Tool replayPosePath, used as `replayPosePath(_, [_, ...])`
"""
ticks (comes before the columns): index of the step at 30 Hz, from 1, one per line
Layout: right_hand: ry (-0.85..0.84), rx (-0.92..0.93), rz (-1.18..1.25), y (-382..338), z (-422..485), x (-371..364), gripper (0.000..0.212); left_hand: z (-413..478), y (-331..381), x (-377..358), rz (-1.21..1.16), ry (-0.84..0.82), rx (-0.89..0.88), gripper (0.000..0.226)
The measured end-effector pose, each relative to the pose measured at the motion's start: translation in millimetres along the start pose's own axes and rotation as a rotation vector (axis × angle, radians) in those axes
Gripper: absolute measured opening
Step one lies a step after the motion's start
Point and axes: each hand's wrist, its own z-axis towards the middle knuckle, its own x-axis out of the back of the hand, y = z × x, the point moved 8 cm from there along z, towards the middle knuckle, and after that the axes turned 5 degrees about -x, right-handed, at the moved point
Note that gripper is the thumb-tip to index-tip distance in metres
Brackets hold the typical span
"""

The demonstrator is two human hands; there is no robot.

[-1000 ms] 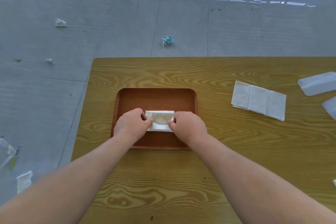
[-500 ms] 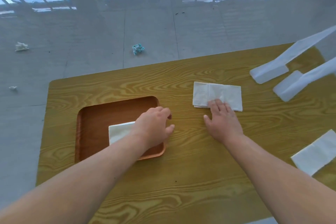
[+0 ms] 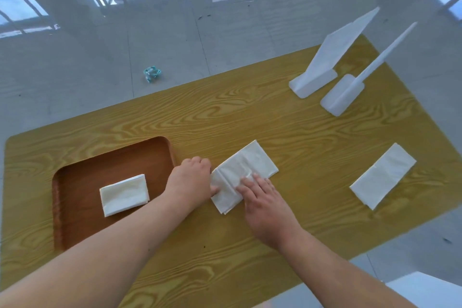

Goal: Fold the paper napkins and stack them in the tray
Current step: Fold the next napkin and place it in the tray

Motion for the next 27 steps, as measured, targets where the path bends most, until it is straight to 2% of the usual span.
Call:
replayPosePath(2, [-0.014,0.002,0.041,5.9,3.1,2.7,0.054,2.1,-0.8,-5.3,-0.111,-0.022,0.038,0.034])
replayPosePath(7, [-0.035,-0.013,0.106,15.2,13.0,9.4,0.056,2.9,-4.6,-11.9,-0.41,-0.049,0.142,0.023])
replayPosePath(10, [-0.034,-0.014,0.114,15.2,13.4,13.2,0.056,-1.0,-7.2,-17.8,-0.714,-0.097,0.287,0.029])
replayPosePath(14, [-0.017,0.019,0.049,7.7,7.4,15.4,0.083,-8.7,1.3,-29.8,-1.174,-0.219,0.43,0.018])
replayPosePath(16, [-0.017,0.005,0.049,5.0,6.4,15.9,0.085,-11.4,7.4,-32.9,-1.363,-0.26,0.466,0.014])
replayPosePath(18, [0.014,-0.027,0.078,3.2,8.3,20.2,0.059,-11.5,13.8,-31.4,-1.473,-0.279,0.474,0.018])
replayPosePath(20, [0.087,-0.147,0.208,11.0,14.7,31.0,0.014,-7.3,17.7,-25.2,-1.544,-0.239,0.461,0.025])
replayPosePath(22, [0.128,-0.357,0.389,29.5,20.9,36.8,0.026,-0.7,12.2,-13.9,-1.492,-0.096,0.418,0.037])
replayPosePath(23, [0.135,-0.452,0.47,40.6,23.5,37.6,0.025,1.7,7.4,-5.6,-1.356,-0.002,0.36,0.041])
replayPosePath(25, [0.171,-0.552,0.473,53.6,25.1,45.6,0.012,3.5,6.3,15.6,-0.836,0.158,0.118,0.038])
replayPosePath(27, [0.247,-0.556,0.357,60.9,22.7,54.4,0.036,2.5,26.5,23.9,-0.267,0.217,-0.193,0.029])
